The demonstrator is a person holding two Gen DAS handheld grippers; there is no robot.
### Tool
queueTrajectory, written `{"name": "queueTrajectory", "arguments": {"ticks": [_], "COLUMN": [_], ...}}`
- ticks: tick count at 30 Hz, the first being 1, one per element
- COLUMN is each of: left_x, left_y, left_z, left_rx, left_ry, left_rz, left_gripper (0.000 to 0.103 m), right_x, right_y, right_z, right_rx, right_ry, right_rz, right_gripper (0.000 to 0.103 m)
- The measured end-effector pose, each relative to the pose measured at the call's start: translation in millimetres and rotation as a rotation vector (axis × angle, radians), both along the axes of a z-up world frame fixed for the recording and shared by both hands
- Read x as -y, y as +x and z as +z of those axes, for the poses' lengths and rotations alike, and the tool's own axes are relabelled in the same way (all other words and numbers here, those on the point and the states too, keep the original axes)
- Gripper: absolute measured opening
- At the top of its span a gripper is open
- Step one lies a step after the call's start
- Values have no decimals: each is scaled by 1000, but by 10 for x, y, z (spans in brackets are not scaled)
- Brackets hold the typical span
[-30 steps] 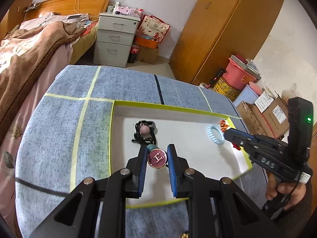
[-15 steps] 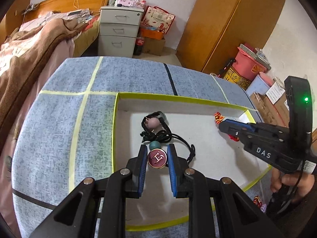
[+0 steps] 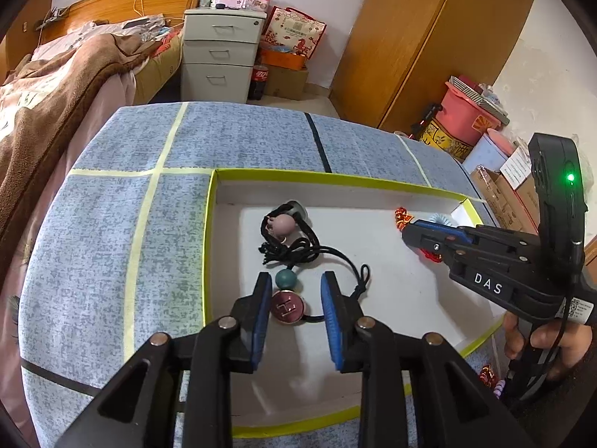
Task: Organize jewelry
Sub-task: 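Carry both items into the green tray and open both tools, then move both tools back over the remaining jewelry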
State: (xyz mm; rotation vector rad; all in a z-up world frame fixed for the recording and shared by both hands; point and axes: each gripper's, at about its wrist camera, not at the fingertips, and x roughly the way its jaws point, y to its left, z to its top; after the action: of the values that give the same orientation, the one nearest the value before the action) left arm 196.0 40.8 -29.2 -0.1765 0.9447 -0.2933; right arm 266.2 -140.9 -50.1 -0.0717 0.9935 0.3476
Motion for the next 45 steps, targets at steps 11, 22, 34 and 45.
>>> {"name": "queueTrajectory", "arguments": {"ticks": [11,22,34,45], "left_x": [13,-11,-64,-170], "left_y": [-47,-421,-998,-1367], "left_z": [39,298,293,86], "left_rx": [0,60,71,31], "left_ry": [-12,-30,-34,-42], "left_rz": [-2,-11,-20,25], "left_gripper": [43,51,52,52], "right_x": [49,201,578,747], "right_y": [-22,-414,-1201,-1793], "right_z": [27,382,408,234], "right_rx": [5,84,108,106], "right_ry": [43,81,113,114], "right_rz": [-16,-21,-76,-119], "right_gripper": [19,49,49,49]}}
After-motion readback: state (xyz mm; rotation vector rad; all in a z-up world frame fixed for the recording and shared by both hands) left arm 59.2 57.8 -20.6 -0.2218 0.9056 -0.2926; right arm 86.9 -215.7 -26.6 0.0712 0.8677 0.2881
